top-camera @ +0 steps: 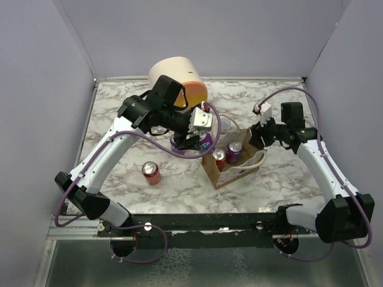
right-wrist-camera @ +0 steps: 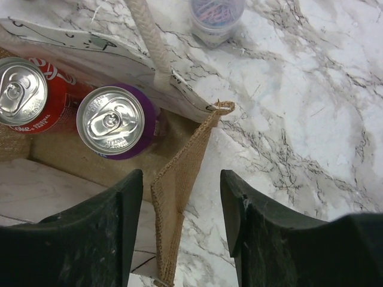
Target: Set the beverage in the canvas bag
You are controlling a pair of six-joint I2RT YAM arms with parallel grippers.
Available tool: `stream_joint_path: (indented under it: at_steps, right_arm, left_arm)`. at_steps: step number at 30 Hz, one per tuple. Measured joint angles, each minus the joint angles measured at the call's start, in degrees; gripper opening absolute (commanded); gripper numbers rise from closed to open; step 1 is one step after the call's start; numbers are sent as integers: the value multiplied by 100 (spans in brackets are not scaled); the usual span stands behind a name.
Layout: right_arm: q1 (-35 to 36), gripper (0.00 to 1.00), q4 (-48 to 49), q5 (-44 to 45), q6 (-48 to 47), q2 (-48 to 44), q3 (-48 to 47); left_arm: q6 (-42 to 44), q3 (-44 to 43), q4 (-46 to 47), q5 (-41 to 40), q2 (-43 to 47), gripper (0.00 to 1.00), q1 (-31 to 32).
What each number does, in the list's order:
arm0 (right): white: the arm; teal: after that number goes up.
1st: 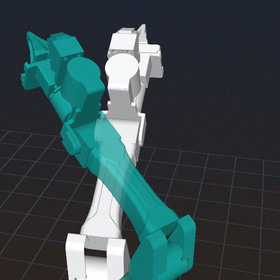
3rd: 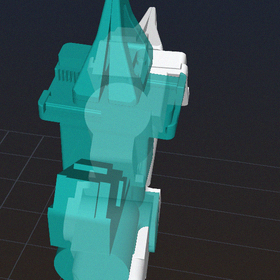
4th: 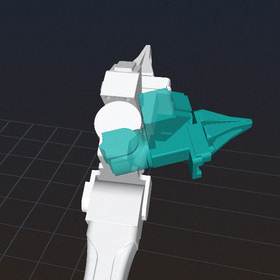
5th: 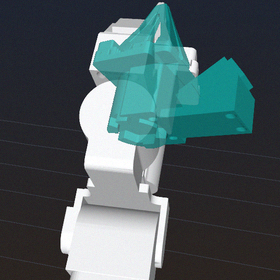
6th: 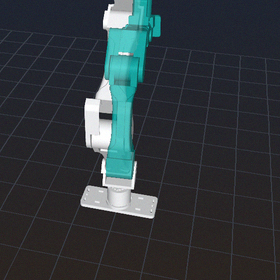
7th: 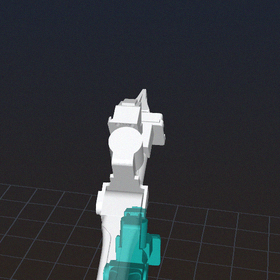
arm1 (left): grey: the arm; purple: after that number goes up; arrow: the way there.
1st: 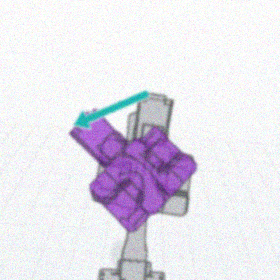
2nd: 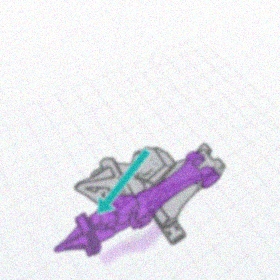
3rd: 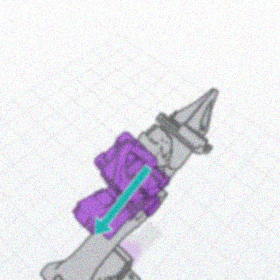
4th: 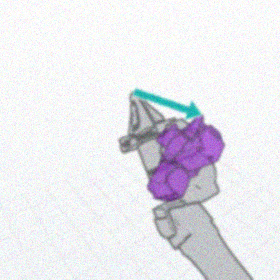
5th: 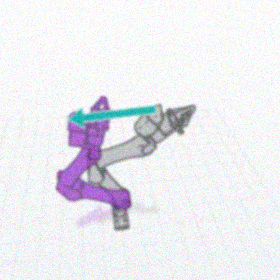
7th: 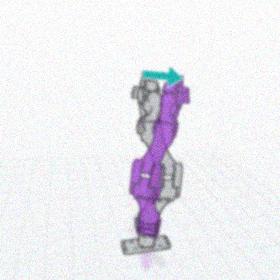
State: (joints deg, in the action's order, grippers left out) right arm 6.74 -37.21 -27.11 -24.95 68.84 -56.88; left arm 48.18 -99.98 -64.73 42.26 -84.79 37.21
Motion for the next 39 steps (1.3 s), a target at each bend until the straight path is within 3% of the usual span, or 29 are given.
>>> stream_joint_path:
  at_steps: [10, 17, 26, 39]
  right_arm:
    - [0, 33, 151, 120, 175, 162, 94]
    - [0, 25, 236, 400, 319, 26, 326]
    - [0, 20, 354, 678, 476, -195, 448]
    - [-35, 20, 498, 844, 629, -267, 562]
  left_arm:
    - [-1246, -387, 1021, 96, -695, 0, 645]
    - [-2013, -376, 1919, -155, -1220, 0, 752]
    - [-2535, -367, 2957, -291, -1867, 0, 809]
    - [-2855, -367, 3550, -295, -2435, 0, 1029]
